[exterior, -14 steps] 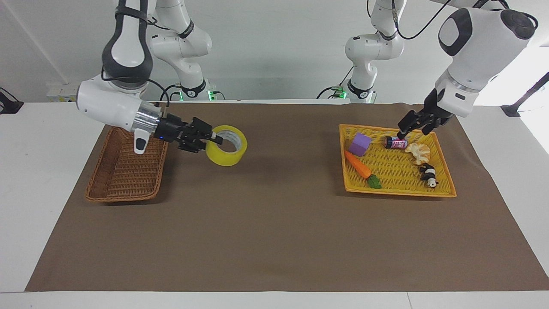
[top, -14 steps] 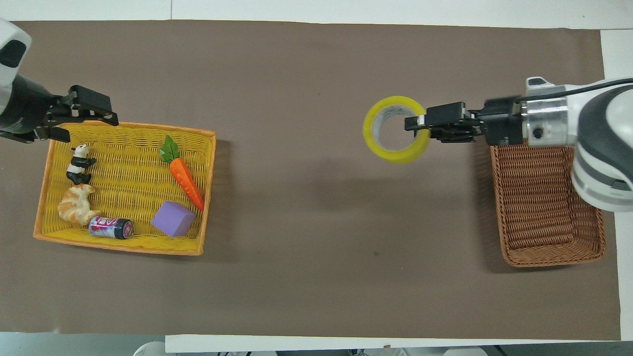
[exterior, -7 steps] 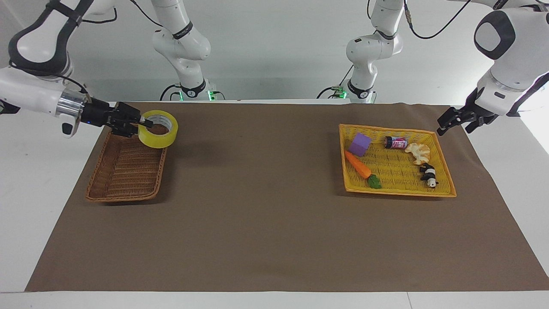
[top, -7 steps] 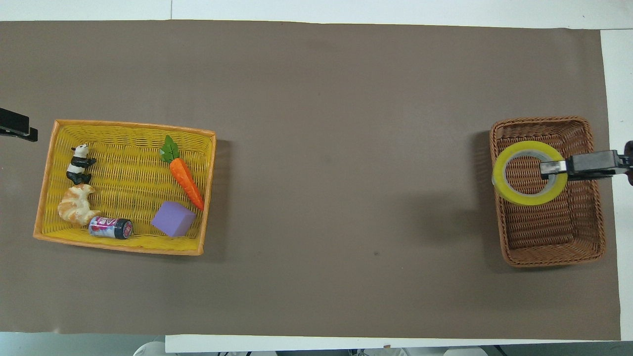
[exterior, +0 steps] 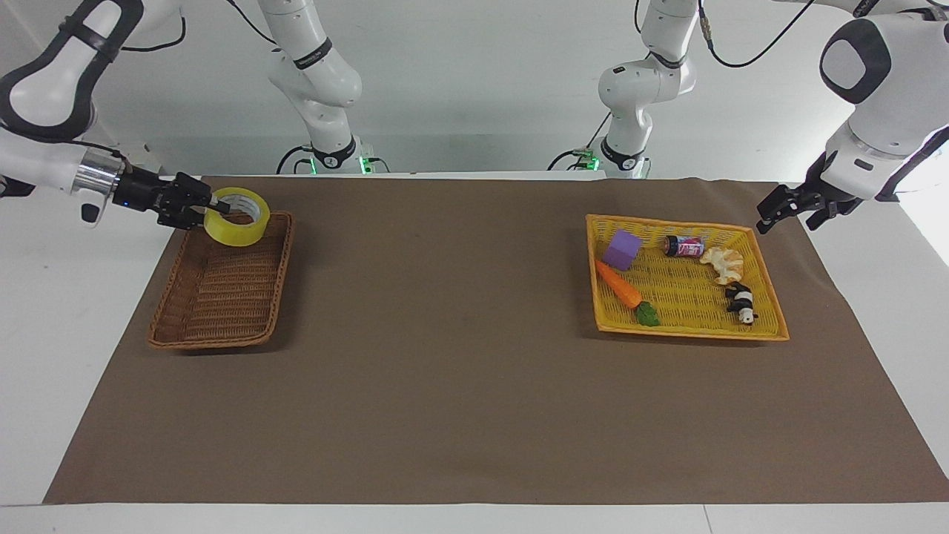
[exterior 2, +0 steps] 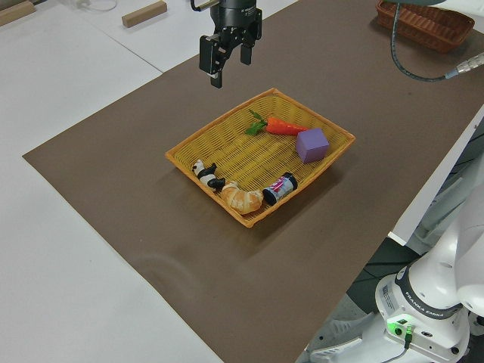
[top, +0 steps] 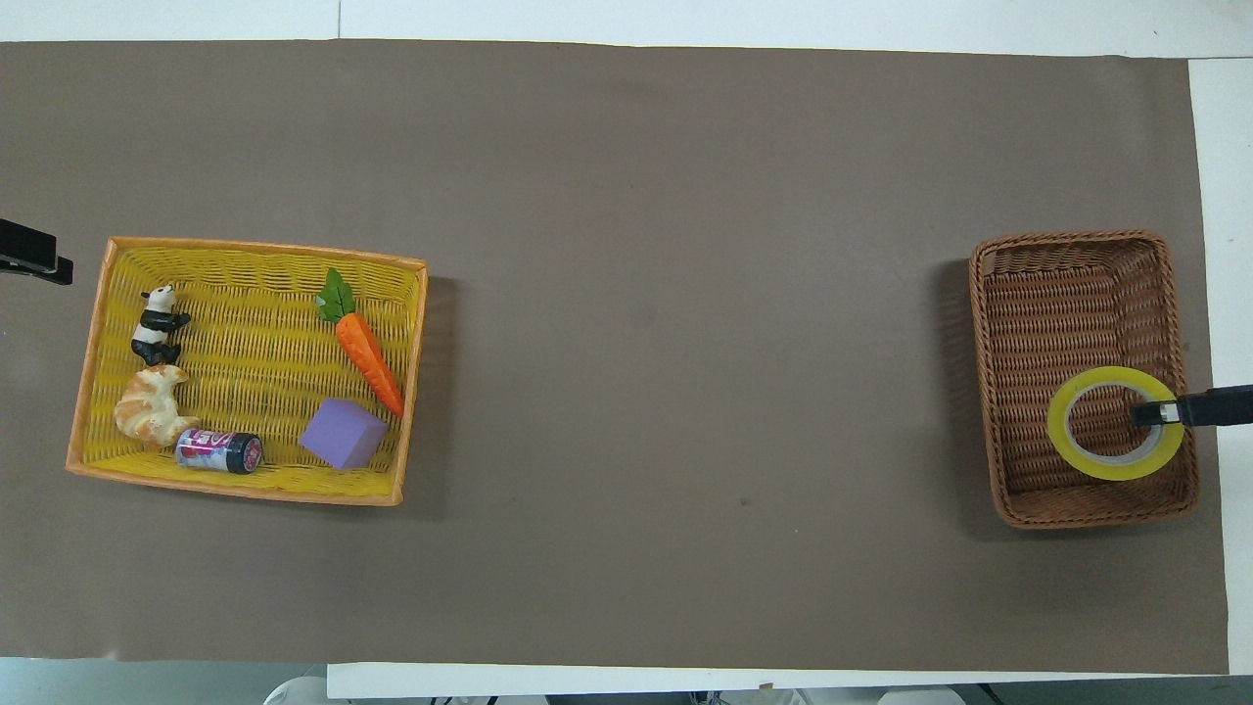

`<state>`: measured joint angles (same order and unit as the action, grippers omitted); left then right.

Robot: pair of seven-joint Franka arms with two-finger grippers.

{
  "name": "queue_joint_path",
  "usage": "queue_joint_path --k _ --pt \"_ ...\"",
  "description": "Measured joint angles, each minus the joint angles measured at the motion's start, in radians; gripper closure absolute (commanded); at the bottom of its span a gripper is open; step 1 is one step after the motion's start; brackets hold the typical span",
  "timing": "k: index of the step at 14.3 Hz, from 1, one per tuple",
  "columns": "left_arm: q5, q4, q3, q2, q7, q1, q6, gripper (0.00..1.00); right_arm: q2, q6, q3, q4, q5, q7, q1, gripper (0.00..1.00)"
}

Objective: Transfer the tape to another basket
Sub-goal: 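Carry the tape with the right gripper into the wicker basket, then lower the tape into the wicker basket and open the right gripper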

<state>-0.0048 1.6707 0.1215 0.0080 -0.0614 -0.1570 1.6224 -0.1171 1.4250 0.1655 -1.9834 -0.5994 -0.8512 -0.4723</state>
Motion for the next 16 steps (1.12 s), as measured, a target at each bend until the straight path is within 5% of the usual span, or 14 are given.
queue_joint_path --k 5,13,14,15,16 --pt "0.0 0.0 0.004 0.0 -0.001 0.0 -0.007 0.01 -0.101 0.121 -0.01 -0.019 0.003 -0.06 0.009 1.0" --pt "0.016 -0.002 0.016 -0.001 -0.007 -0.001 -0.015 0.01 -0.118 0.213 -0.012 -0.038 0.011 -0.098 0.009 0.98" --pt "0.016 -0.002 0.022 -0.001 -0.007 -0.001 -0.021 0.01 -0.119 0.231 -0.012 -0.05 0.011 -0.107 0.009 0.83" --pt "0.016 -0.003 0.029 -0.001 -0.007 -0.001 -0.024 0.01 -0.121 0.242 -0.012 -0.06 0.011 -0.114 0.012 0.15" --pt "0.016 -0.003 0.034 0.0 -0.007 -0.001 -0.025 0.01 -0.121 0.244 -0.012 -0.062 0.012 -0.115 0.013 0.01"
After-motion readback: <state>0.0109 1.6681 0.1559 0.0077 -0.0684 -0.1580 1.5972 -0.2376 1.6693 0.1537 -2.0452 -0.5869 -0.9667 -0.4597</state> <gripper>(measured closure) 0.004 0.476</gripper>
